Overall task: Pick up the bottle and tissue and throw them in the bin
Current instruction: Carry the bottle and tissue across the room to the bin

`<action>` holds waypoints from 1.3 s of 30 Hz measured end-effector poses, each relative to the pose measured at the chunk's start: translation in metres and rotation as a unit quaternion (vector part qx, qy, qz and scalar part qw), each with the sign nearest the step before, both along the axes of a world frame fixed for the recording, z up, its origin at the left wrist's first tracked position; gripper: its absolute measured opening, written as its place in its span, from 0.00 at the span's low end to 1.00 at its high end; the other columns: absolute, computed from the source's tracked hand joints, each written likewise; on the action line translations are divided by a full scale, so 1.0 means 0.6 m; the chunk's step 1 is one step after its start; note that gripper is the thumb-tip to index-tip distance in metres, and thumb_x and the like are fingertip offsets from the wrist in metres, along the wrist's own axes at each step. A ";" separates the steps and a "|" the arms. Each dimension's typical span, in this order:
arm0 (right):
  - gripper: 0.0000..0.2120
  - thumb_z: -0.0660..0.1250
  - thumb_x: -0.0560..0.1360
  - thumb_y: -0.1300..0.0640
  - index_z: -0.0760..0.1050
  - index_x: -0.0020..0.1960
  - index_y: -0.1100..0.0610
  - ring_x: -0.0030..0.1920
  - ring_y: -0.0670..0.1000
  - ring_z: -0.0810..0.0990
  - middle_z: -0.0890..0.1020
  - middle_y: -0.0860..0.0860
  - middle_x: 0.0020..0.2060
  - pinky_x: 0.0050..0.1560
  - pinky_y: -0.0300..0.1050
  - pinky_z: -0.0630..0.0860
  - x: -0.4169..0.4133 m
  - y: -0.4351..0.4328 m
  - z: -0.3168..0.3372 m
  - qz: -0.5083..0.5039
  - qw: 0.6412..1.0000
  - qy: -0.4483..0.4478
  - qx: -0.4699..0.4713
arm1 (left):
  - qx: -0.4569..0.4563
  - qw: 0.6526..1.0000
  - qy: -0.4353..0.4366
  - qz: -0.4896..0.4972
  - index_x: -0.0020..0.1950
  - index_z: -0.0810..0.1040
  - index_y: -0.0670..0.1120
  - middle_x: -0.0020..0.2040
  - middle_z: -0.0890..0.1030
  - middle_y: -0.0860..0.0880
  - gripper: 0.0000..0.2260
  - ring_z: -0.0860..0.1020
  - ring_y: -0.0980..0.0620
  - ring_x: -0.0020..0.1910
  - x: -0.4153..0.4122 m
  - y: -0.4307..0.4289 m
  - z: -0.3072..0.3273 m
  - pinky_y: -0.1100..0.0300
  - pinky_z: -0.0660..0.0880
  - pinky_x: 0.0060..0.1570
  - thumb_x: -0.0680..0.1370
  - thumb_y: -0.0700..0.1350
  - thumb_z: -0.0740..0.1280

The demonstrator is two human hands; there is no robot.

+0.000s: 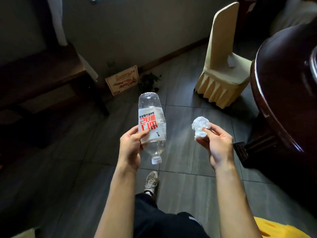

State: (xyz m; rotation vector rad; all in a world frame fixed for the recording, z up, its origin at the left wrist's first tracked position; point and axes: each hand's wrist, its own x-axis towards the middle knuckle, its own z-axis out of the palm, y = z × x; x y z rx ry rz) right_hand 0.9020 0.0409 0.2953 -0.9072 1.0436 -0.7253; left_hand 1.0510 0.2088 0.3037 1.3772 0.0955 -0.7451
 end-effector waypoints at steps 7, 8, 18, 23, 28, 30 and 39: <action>0.11 0.66 0.79 0.68 0.82 0.57 0.59 0.33 0.44 0.83 0.86 0.51 0.40 0.33 0.38 0.81 0.158 -0.087 0.011 -0.062 0.998 0.006 -0.007 | -0.002 0.996 -0.012 -0.083 0.58 0.84 0.40 0.53 0.87 0.42 0.12 0.85 0.40 0.55 0.203 -0.129 0.014 0.45 0.81 0.56 0.76 0.35 0.71; 0.11 0.66 0.79 0.68 0.82 0.57 0.58 0.33 0.44 0.83 0.86 0.50 0.39 0.33 0.38 0.80 0.174 -0.097 0.012 -0.068 0.998 0.008 -0.007 | -0.001 0.996 -0.011 -0.089 0.58 0.84 0.40 0.53 0.87 0.42 0.12 0.85 0.40 0.55 0.224 -0.147 0.014 0.44 0.80 0.56 0.75 0.35 0.71; 0.15 0.65 0.79 0.70 0.83 0.51 0.52 0.33 0.44 0.83 0.86 0.49 0.39 0.32 0.38 0.81 0.281 -0.241 -0.006 -0.134 0.991 0.026 0.002 | 0.002 0.990 0.015 -0.138 0.58 0.84 0.37 0.54 0.86 0.38 0.13 0.84 0.40 0.53 0.354 -0.341 -0.016 0.40 0.78 0.60 0.74 0.32 0.70; 0.14 0.64 0.79 0.70 0.83 0.55 0.55 0.34 0.44 0.83 0.87 0.49 0.40 0.32 0.38 0.80 0.329 -0.392 -0.016 -0.151 0.988 0.022 -0.007 | -0.008 0.986 0.014 -0.164 0.57 0.85 0.38 0.53 0.87 0.40 0.12 0.85 0.41 0.52 0.409 -0.502 -0.034 0.46 0.80 0.55 0.74 0.32 0.70; 0.14 0.63 0.79 0.70 0.82 0.59 0.58 0.34 0.43 0.82 0.86 0.47 0.37 0.32 0.37 0.80 0.367 -0.521 -0.006 -0.176 0.984 0.002 -0.008 | 0.006 0.981 0.000 -0.193 0.56 0.85 0.40 0.51 0.87 0.41 0.11 0.85 0.43 0.50 0.449 -0.634 -0.029 0.47 0.81 0.53 0.75 0.33 0.70; 0.15 0.63 0.80 0.70 0.81 0.60 0.59 0.32 0.43 0.81 0.85 0.49 0.38 0.32 0.37 0.79 0.383 -0.594 -0.002 -0.185 0.983 0.002 -0.002 | 0.009 0.978 -0.009 -0.208 0.55 0.85 0.40 0.51 0.87 0.41 0.11 0.85 0.43 0.50 0.465 -0.706 -0.022 0.49 0.82 0.52 0.75 0.33 0.70; 0.16 0.62 0.80 0.69 0.80 0.64 0.61 0.32 0.43 0.80 0.82 0.53 0.44 0.31 0.37 0.77 0.455 -0.811 -0.013 -0.181 0.983 0.019 0.004 | 0.011 0.972 -0.007 -0.235 0.55 0.86 0.41 0.51 0.87 0.40 0.11 0.85 0.42 0.49 0.528 -0.925 -0.012 0.47 0.79 0.52 0.75 0.35 0.70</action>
